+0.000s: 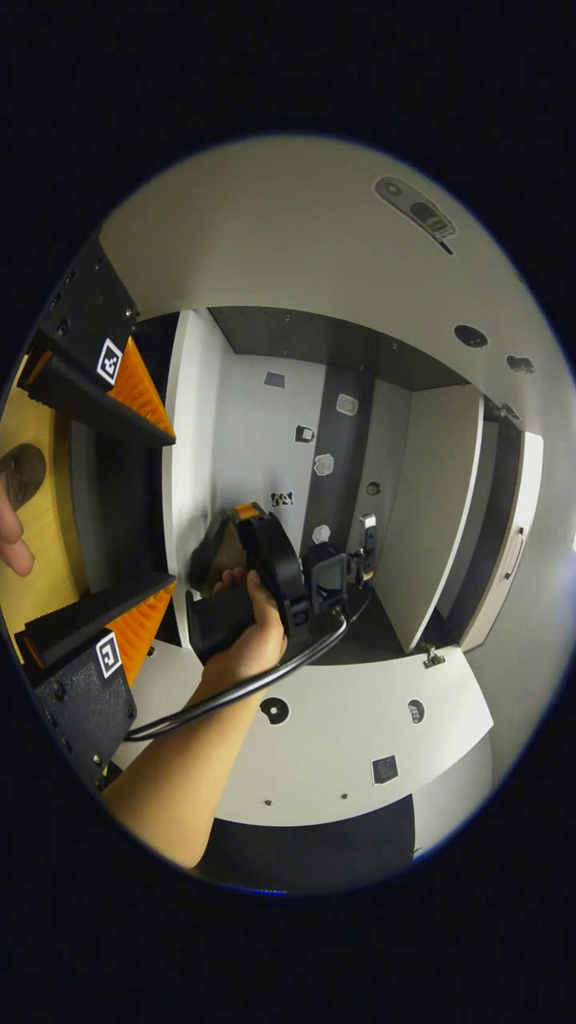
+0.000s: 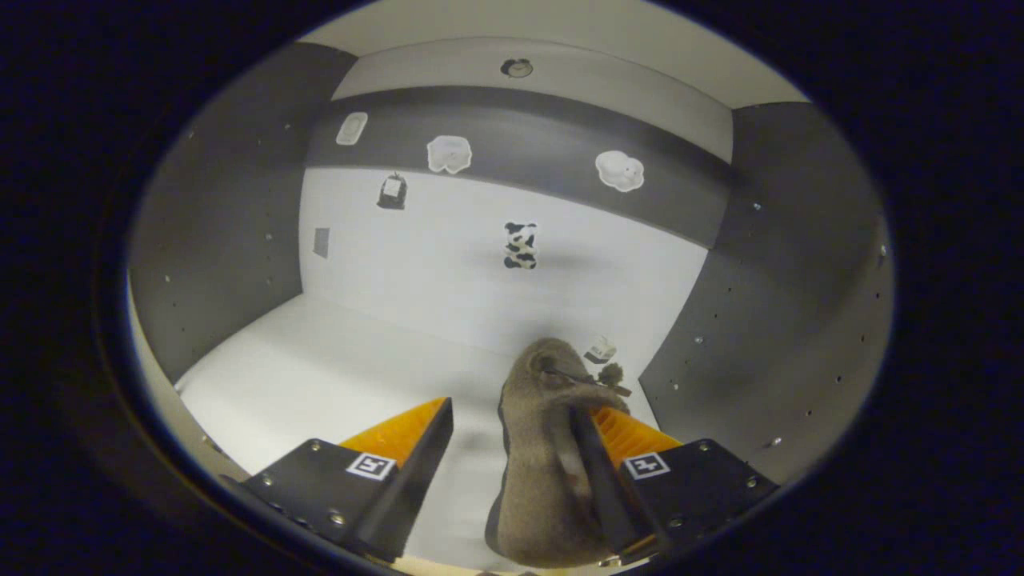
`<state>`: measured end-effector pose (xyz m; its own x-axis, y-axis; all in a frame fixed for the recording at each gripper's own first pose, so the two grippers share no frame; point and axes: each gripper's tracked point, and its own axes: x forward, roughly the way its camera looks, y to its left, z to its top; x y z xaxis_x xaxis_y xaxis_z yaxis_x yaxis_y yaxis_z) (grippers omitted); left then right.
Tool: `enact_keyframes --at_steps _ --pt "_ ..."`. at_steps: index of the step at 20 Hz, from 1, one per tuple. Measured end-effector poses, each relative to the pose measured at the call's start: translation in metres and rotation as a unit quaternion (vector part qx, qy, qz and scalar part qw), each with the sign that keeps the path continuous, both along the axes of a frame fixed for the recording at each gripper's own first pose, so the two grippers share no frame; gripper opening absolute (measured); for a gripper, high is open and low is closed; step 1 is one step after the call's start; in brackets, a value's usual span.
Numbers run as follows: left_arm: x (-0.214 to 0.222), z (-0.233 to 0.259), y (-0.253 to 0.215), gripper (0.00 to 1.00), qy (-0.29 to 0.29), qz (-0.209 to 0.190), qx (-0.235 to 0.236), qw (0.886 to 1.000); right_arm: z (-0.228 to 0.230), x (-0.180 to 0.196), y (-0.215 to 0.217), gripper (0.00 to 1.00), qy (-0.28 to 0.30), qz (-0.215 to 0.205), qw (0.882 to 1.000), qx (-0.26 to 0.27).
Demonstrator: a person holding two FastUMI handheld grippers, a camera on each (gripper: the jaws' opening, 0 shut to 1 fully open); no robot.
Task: Grab one shoe with the right hand and put it into the shoe cabinet, grab the other shoe with the left hand and put it into the shoe cabinet; then close the right door with the right hand and the left door with the left hand.
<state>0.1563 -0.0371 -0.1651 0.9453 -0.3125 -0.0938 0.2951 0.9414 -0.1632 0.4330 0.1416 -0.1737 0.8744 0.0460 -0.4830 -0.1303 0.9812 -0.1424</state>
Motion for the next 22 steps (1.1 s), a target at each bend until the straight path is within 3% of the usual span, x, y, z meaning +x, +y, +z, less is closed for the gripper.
enact_keyframes --at_steps 1,5,8,11,13,17,22 --pt "0.001 -0.002 0.0 0.96 0.003 -0.001 -0.001 1.0 0.004 -0.006 0.001 0.96 -0.001 0.0 1.0 0.018" --pt "0.008 -0.008 0.006 0.96 0.001 0.019 0.004 1.0 0.047 -0.034 -0.014 0.98 -0.071 -0.008 0.995 0.069" --pt "0.013 -0.014 0.012 0.96 0.014 0.05 0.005 0.999 0.079 -0.077 -0.035 0.98 -0.126 -0.022 0.986 0.106" --pt "0.01 -0.016 0.016 0.96 0.01 0.071 0.019 0.997 0.105 -0.128 -0.052 0.97 -0.195 -0.013 0.977 0.084" --pt "0.004 -0.02 0.01 0.96 0.01 0.068 0.027 0.997 0.111 -0.168 -0.066 0.98 -0.223 -0.03 0.972 0.065" --pt "-0.007 -0.044 0.018 0.96 0.022 0.089 0.062 0.994 0.107 -0.247 -0.052 0.99 -0.256 -0.006 0.961 0.109" --pt "-0.043 -0.115 0.028 0.96 0.098 0.094 0.066 0.989 0.059 -0.297 -0.048 0.98 -0.256 0.007 0.959 0.119"
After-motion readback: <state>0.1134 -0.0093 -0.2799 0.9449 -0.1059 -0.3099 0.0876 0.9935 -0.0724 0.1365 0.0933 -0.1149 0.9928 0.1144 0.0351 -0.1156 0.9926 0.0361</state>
